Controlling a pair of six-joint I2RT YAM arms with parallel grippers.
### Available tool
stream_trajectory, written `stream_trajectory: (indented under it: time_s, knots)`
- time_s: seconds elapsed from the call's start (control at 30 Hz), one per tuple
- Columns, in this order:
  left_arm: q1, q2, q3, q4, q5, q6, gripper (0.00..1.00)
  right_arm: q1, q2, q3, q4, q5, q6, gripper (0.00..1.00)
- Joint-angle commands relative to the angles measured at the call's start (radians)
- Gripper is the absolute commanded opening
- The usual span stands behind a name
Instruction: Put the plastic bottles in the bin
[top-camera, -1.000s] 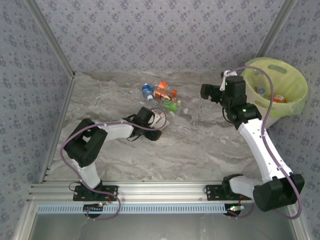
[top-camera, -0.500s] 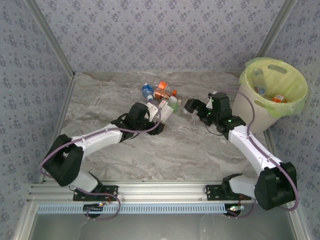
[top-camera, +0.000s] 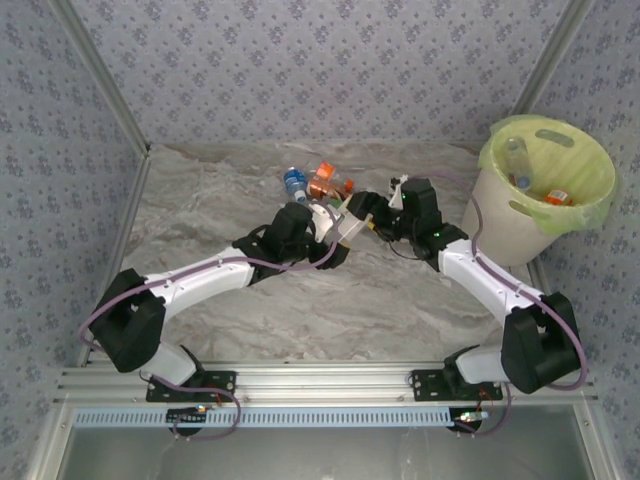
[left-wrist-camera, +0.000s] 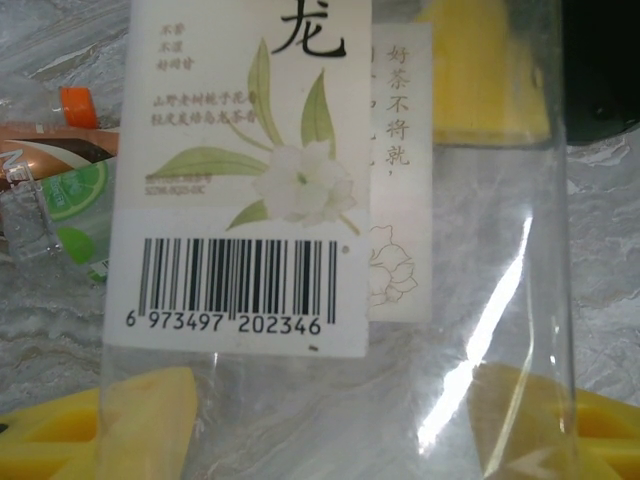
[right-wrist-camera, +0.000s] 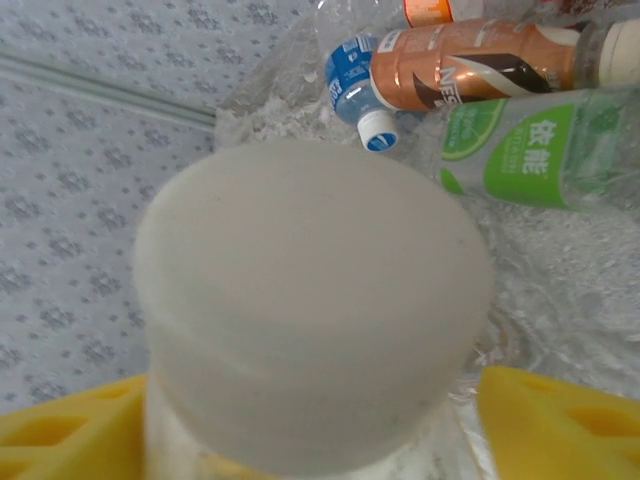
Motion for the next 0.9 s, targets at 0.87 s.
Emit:
stream_trajectory:
  time_s: [0.87]
  knots:
    - [0.066,-0.266,-0.143,0.124,-0.203,-0.115,1.00,-0.473,-0.178,0.433,-0.360,0.184,-0.493,0.46]
